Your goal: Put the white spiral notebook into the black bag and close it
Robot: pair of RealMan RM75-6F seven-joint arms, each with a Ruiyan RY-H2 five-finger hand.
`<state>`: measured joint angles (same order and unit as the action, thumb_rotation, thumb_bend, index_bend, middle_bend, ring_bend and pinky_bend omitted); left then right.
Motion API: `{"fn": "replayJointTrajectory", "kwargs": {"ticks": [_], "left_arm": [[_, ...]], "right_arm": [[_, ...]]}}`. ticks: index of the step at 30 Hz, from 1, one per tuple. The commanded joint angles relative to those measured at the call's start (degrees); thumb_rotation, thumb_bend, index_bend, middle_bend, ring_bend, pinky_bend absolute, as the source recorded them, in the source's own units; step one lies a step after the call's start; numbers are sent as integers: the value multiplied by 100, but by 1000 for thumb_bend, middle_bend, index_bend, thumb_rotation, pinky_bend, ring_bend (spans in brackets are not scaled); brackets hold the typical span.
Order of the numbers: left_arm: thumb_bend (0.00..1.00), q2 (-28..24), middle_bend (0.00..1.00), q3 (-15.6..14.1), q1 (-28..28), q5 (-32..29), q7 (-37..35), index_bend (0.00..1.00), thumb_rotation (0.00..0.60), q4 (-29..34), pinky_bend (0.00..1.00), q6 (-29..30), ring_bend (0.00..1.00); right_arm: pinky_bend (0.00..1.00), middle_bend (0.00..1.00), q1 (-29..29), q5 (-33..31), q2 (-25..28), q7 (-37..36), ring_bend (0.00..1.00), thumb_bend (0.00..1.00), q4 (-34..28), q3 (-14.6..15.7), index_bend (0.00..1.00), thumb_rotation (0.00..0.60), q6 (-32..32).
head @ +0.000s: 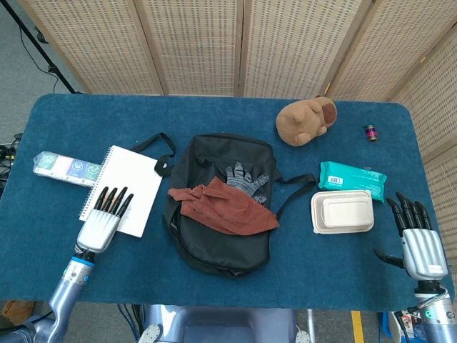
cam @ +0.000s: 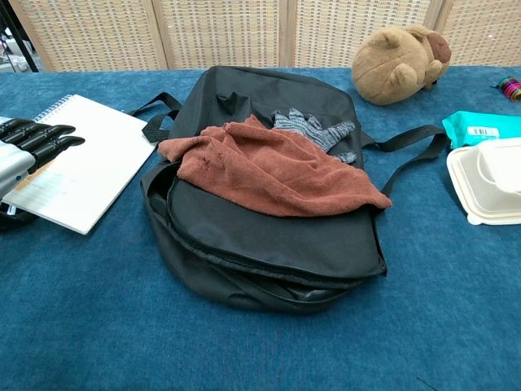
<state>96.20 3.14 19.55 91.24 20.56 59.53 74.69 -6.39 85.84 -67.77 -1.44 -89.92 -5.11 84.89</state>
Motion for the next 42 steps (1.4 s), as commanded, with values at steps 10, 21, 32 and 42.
{"fn": "replayJointTrajectory", "kwargs": {"ticks": [10, 21, 32, 42], "left_arm": [[409, 145, 448, -24, 111, 189, -340, 457, 600, -534, 477, 397, 371], [451, -32, 630, 160, 373, 274, -524, 678, 600, -512, 595, 655, 529], [452, -505, 651, 551, 670, 49, -236, 703, 600, 398, 602, 575, 550], [452, -902, 653, 878, 924, -261, 325, 706, 600, 1160, 602, 328, 552]], "right_arm": [[0, 0, -39, 51, 18, 74, 0, 0, -80, 108, 0, 600, -169], [0, 0, -393, 415, 398, -145, 0, 0, -544, 318, 0, 600, -805], [83, 98, -1280, 997, 790, -826, 43, 0, -1158, 511, 98, 600, -2053], [117, 193, -2051, 652, 142, -354, 118, 0, -1500, 217, 211, 600, -2993]]}}
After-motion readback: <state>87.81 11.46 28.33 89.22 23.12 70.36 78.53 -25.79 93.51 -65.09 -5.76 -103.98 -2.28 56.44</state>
